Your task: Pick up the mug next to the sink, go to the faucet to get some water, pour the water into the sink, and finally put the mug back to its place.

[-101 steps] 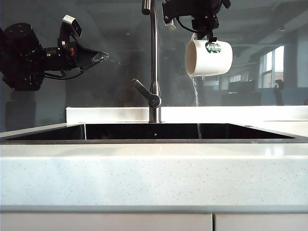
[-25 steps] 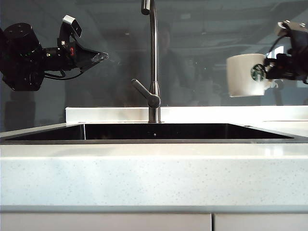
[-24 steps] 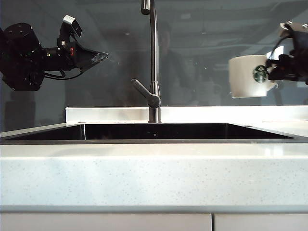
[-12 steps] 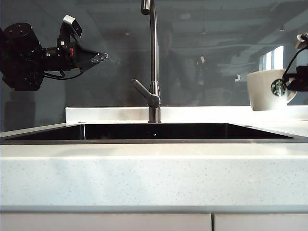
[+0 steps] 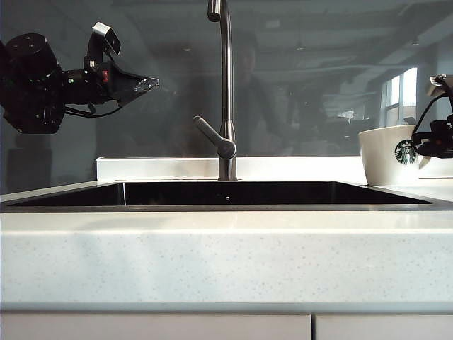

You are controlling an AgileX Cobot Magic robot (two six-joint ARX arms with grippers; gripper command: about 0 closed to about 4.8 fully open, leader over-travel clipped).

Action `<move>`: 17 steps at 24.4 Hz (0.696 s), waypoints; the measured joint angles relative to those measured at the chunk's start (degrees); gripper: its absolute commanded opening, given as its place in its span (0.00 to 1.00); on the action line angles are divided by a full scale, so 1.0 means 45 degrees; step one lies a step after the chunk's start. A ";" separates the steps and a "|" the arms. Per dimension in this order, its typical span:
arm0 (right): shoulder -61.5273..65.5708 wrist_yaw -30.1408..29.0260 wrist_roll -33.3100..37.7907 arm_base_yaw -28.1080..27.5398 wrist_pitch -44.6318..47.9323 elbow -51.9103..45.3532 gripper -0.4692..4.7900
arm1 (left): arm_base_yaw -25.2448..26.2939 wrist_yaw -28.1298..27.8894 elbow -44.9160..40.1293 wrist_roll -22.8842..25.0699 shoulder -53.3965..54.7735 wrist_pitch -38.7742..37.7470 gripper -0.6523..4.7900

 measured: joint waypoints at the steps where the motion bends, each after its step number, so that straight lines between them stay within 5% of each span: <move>1: 0.0005 0.0000 0.0005 0.0005 0.0000 -0.0005 0.07 | 0.0000 0.0000 -0.0005 -0.0005 0.0000 0.0000 0.11; 17: 0.0019 -0.0345 -0.0107 -0.0398 0.0087 -0.0019 0.07 | -0.0005 0.0000 -0.0024 0.0000 0.0000 0.0000 0.11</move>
